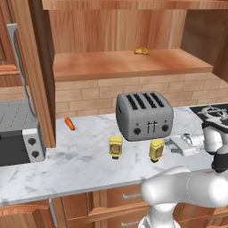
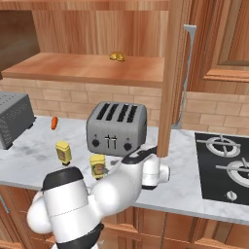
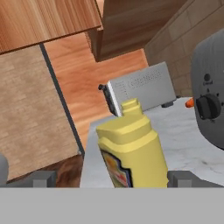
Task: Pick the mustard and mustard from the counter and place them in the cabinet.
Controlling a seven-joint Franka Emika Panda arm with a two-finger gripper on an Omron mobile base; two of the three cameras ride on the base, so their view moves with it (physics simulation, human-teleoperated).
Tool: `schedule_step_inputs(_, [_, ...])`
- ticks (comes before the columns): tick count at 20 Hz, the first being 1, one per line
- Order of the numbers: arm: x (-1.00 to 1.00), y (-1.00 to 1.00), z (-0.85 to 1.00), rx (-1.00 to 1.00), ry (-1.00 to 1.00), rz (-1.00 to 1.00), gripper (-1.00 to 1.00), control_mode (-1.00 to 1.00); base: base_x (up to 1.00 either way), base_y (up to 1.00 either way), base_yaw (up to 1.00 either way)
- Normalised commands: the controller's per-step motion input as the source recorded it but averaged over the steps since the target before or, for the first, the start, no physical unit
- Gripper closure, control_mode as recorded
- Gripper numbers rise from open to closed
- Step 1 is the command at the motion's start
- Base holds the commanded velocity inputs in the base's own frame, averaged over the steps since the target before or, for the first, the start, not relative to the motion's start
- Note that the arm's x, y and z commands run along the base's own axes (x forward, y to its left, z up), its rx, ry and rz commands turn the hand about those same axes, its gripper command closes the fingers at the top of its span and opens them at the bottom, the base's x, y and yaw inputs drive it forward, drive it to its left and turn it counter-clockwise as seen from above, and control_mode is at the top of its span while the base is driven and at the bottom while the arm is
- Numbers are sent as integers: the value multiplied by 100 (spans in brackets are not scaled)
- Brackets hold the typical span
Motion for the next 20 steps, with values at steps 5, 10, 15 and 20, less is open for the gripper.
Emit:
schedule_step_inputs(5, [20, -1, 0, 0, 0, 2, -100, -100, 0, 0, 0])
schedule_step_inputs(10, [31, 0, 0, 0, 0, 1, -100, -100, 0, 0, 0])
schedule_step_inputs(15, [21, 0, 0, 0, 0, 5, -100, -100, 0, 0, 0])
schedule_step_inputs(20, [13, 0, -2, -2, 3, 10, -100, -100, 0, 0, 0])
